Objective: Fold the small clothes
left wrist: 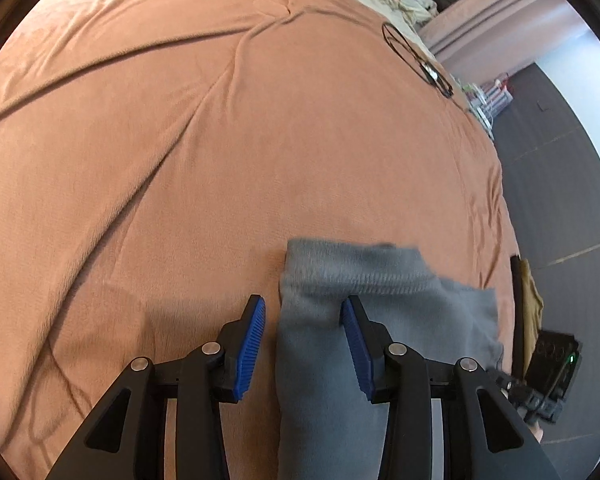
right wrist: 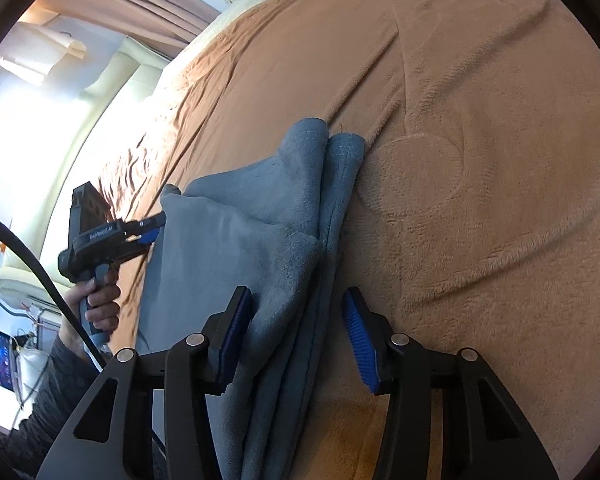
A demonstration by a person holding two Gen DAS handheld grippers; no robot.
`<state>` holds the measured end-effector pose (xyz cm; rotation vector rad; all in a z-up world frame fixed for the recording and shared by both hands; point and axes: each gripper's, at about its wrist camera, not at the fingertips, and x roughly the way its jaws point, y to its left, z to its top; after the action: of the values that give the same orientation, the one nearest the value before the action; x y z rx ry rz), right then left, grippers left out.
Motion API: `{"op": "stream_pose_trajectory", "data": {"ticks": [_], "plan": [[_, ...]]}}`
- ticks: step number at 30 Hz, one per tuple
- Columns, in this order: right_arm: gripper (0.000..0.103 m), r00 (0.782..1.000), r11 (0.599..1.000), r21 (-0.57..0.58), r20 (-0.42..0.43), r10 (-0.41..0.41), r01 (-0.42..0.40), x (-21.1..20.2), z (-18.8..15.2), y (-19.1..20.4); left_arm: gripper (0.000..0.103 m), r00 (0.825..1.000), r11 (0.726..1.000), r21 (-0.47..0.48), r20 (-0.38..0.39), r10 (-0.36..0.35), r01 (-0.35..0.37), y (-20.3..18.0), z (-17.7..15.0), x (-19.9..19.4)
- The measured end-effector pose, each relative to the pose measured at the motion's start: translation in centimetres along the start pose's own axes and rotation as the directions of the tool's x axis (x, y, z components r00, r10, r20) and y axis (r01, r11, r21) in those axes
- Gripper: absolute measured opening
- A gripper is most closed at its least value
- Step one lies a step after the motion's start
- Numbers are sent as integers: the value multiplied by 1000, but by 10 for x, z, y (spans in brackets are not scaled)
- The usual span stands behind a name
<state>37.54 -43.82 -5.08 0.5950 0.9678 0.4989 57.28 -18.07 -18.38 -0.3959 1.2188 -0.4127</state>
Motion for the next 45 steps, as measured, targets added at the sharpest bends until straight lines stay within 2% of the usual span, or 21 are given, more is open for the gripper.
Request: {"op": "stream_pose_trajectory", "data": {"ticks": [7,10,16,24,26,28,30,35,45], "plan": [[47,999,1000,-4,-38,27,-27,0,0,-6,47,995,998,29,-86,-49,51,2,-17,-4],[47,998,999,-5,-48,44,-44,2,3,-7,47,993,997,34,-100,-63,67,2,-19,-4],[47,997,997,18,-18,77,-77,8,9,-14,47,988,992,15,-91,-124,126,8,-15,3],[45,993,992,32,6,121,-121,27,18,-19,47,968,970,-39,-68,-242,239,8,5,17],[38,993,992,37,15,121,-121,30,19,-20,40,968,969,-36,-60,-245,243,6,7,18],[25,992,991,62,21,122,-123,34,20,-25,19,969,971,-28,-61,-238,237,4,7,20],[18,993,991,68,22,117,-118,34,18,-24,10,967,969,-26,-58,-247,246,2,6,18],[12,998,998,16,39,57,-58,24,15,-3,7,966,966,27,-12,-256,257,-13,5,0],[11,992,996,-86,115,42,-32,-11,-4,54,6,940,943,94,92,-328,320,-41,-11,-64]]}}
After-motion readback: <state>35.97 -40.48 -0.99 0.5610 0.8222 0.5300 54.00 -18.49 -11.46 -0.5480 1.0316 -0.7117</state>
